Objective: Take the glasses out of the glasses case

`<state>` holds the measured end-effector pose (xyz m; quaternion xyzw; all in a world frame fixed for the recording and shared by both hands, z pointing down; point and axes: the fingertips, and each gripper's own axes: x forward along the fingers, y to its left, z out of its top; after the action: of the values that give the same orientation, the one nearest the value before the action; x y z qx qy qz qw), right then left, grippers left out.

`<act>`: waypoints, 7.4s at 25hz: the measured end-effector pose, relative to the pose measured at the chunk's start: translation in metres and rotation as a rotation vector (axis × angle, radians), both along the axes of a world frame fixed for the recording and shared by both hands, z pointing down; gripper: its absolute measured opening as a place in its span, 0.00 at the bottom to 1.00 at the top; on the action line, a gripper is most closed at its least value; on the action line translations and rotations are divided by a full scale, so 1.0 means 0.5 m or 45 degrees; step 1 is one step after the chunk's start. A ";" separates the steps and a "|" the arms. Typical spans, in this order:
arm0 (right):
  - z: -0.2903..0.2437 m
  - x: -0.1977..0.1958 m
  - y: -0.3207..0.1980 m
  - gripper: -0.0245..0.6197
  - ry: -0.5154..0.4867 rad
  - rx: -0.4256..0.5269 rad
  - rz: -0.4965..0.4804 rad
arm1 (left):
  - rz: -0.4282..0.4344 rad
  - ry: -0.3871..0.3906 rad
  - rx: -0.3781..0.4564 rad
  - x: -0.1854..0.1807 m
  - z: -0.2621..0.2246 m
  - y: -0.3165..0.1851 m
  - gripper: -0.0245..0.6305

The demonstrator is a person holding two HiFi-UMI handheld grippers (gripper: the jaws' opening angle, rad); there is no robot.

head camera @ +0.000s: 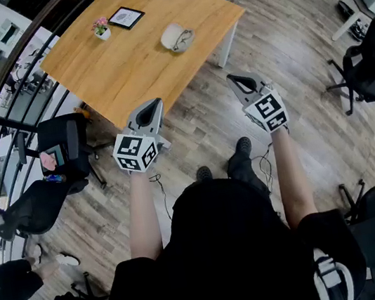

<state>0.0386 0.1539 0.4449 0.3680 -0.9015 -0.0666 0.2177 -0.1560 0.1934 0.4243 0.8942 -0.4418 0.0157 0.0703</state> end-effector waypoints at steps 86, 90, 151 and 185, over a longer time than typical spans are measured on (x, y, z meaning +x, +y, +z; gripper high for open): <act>0.134 0.180 -0.367 0.38 -0.130 -0.234 -0.111 | -0.041 -0.017 -0.200 0.209 0.084 -0.360 0.34; 0.145 0.207 -0.415 0.38 -0.152 -0.253 -0.151 | -0.086 -0.035 -0.206 0.236 0.091 -0.398 0.34; 0.357 0.117 -0.894 0.32 -0.021 -0.507 -0.151 | 0.020 -0.150 -0.693 0.166 0.448 -0.834 0.31; 0.452 0.154 -0.922 0.24 0.072 -0.639 -0.177 | 0.113 -0.416 -0.942 0.205 0.638 -0.859 0.14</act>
<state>0.1157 -0.3073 0.6710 0.2376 -0.9065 0.1341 0.3222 -0.0534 -0.2359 0.7435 0.8125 -0.3726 0.3184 0.3155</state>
